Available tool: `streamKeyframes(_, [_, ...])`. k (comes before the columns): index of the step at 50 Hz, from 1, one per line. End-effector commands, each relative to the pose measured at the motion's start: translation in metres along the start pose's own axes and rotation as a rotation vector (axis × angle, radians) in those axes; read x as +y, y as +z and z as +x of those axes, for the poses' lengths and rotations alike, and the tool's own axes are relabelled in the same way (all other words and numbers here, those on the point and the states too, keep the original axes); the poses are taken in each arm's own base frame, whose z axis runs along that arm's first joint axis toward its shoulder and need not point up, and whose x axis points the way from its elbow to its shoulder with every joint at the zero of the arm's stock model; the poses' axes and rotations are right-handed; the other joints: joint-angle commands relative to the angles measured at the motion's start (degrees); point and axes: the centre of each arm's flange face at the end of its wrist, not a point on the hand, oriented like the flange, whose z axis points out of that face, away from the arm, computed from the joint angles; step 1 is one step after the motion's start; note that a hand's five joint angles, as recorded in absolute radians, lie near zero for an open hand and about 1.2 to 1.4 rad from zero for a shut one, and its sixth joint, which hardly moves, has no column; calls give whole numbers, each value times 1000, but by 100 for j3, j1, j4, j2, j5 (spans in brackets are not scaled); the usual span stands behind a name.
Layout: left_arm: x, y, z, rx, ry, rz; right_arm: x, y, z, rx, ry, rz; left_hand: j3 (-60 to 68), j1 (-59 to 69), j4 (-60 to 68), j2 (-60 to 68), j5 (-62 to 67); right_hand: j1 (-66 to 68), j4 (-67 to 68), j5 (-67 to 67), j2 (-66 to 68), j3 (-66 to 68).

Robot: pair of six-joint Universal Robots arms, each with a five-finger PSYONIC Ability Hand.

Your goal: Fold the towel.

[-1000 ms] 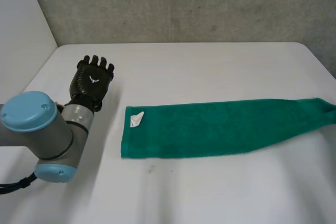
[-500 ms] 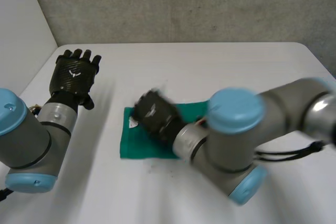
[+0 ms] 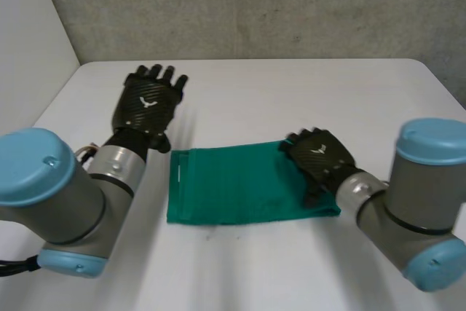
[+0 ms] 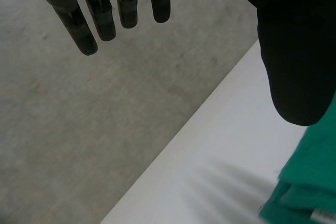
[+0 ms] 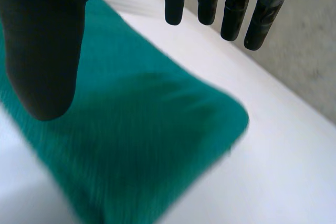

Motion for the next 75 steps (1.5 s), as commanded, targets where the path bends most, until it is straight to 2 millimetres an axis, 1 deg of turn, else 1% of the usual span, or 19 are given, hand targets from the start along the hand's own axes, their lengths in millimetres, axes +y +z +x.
streamKeyframes(1, [-4,-2,26,51,-3,12,47,-14,31,50,94,-130,-224,-99,-160,-161,-261,1424,1261,1223,1325,1385])
streamKeyframes(3, [-2,-3,26,40,-4,-1,50,-15,33,51,101,-135,-224,-99,-160,-161,-261,2274,2111,2073,2175,2235])
streamKeyframes(5, [-1,-4,25,33,-4,-10,54,-15,40,49,112,-128,-224,-99,-160,-161,-261,6206,6043,6005,6107,6167])
streamKeyframes(11, [1,-6,22,23,-2,-25,45,-7,48,60,84,-68,-224,-99,-160,-161,-261,6843,6680,6642,6745,6804])
streamKeyframes(17, [2,-11,16,7,-1,-37,15,4,54,86,49,17,-224,-99,-160,-161,-261,6843,6680,6642,6745,6804])
streamKeyframes(21, [-1,-10,3,-43,-2,-40,-45,8,-5,-59,-19,198,-224,-99,-160,-161,-261,6843,6680,6642,6745,6804])
streamKeyframes(24, [0,-9,-10,-101,-4,-52,-63,5,-42,-158,-52,256,-224,-99,-160,-161,-261,6843,6680,6642,6745,6804])
streamKeyframes(30, [0,-13,-18,-139,-53,-75,-57,6,-94,-298,-86,252,-224,-99,-160,-161,-261,6843,6680,6642,6745,6804])
streamKeyframes(32, [0,-15,-17,-134,-95,-87,-45,4,-139,-405,-132,245,-224,-99,-160,-161,-261,6843,6680,6642,6745,6804])
streamKeyframes(33, [0,-16,-17,-130,-126,-93,-45,4,-139,-406,-132,245,-224,-99,-160,-161,-261,6843,6680,6642,6745,6804])
streamKeyframes(34, [0,-16,-17,-130,-126,-93,-44,4,-146,-420,-143,247,-224,-99,-160,-161,-261,6449,6286,6249,6351,6411])
streamKeyframes(35, [0,-16,-17,-129,-141,-96,-42,6,-150,-411,-156,243,-224,-99,-160,-161,-261,3698,3535,3497,3599,3659])
streamKeyframes(36, [-1,-17,-16,-123,-184,-105,-42,9,-148,-396,-158,241,-224,-99,-160,-161,-261,773,610,572,674,734])
streamKeyframes(38, [-1,-17,-16,-123,-198,-107,-43,11,-145,-379,-155,242,-224,-99,-160,-161,-261,-157,-320,-358,-255,-196])
streamKeyframes(47, [-9,-16,-4,-77,-332,-117,-54,26,-64,-94,96,183,-224,-99,-160,-161,-261,-157,-320,-358,-255,-196])
streamKeyframes(52, [-5,-20,31,24,-433,-185,-48,30,-37,-82,336,117,-203,-77,-139,-139,-239,-157,-320,-358,-255,-196])
streamKeyframes(61, [31,-23,63,101,-484,-425,-22,43,-30,-92,405,-12,-224,-99,-160,-161,-261,-157,-320,-358,-255,-196])
streamKeyframes(67, [49,-25,57,80,-460,-524,-4,54,-39,-116,412,-112,-220,-94,-156,-156,-256,-157,-320,-358,-255,-196])
streamKeyframes(75, [65,-24,38,14,-414,-576,-4,56,-39,-129,375,-123,-224,-99,-160,-161,-261,-157,-320,-358,-255,-196])
